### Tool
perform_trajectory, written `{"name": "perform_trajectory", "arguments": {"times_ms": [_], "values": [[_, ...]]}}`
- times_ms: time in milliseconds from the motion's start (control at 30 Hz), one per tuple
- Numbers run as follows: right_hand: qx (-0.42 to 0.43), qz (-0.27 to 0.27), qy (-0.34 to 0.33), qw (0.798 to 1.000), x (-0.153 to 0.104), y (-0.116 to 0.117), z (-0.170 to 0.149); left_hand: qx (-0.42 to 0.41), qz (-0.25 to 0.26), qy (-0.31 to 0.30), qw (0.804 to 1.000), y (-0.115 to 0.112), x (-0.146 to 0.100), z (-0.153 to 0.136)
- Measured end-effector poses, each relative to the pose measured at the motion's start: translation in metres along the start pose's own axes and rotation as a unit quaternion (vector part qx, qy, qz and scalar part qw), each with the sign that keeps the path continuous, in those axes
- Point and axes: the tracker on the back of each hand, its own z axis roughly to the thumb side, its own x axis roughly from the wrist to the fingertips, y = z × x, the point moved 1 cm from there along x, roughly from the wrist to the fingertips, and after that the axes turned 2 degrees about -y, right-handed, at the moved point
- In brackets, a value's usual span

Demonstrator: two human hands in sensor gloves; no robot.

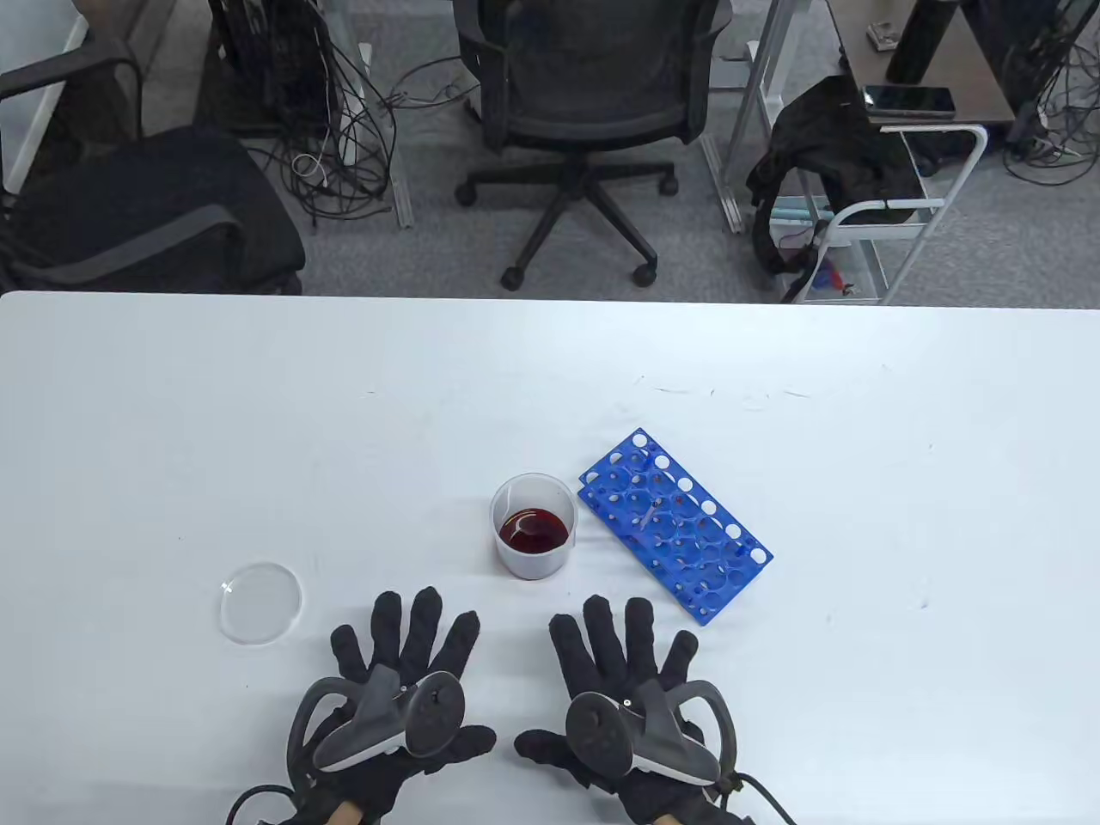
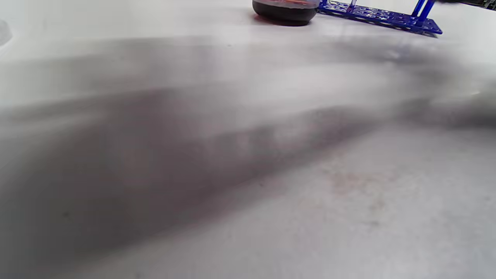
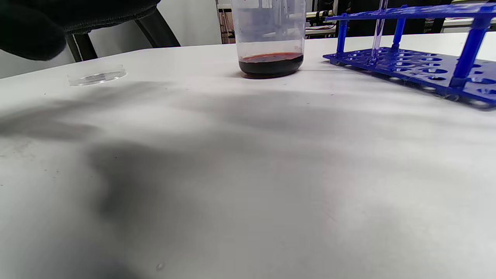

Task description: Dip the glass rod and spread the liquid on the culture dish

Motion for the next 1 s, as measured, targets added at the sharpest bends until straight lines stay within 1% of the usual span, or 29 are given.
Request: {"name": "perform_trajectory", "arguments": {"times_ms": [133, 300, 367, 833, 900, 1000], "values": [[0.006, -0.001, 0.003, 1.000, -0.002, 0.000, -0.002, 0.007, -0.011, 0.003, 1.000, -0.003, 0.000, 0.001], [0.008, -0.015, 0.001, 1.000, -0.004, -0.004, -0.002, 0.007, 0.006, 0.000, 1.000, 0.000, -0.003, 0.003], [0.008, -0.016, 0.000, 1.000, -0.003, -0.004, -0.002, 0.008, 0.005, 0.001, 1.000, 0.001, -0.003, 0.001], [0.001, -0.003, -0.007, 1.000, -0.002, 0.000, -0.001, 0.007, 0.002, 0.010, 1.000, 0.001, -0.003, 0.000], [0.000, -0.005, -0.008, 1.000, -0.002, 0.000, -0.001, 0.006, 0.012, 0.017, 1.000, 0.003, -0.003, -0.002], [0.003, -0.009, -0.008, 1.000, -0.003, -0.001, -0.001, -0.010, 0.024, 0.040, 0.999, 0.011, -0.005, -0.015]]}}
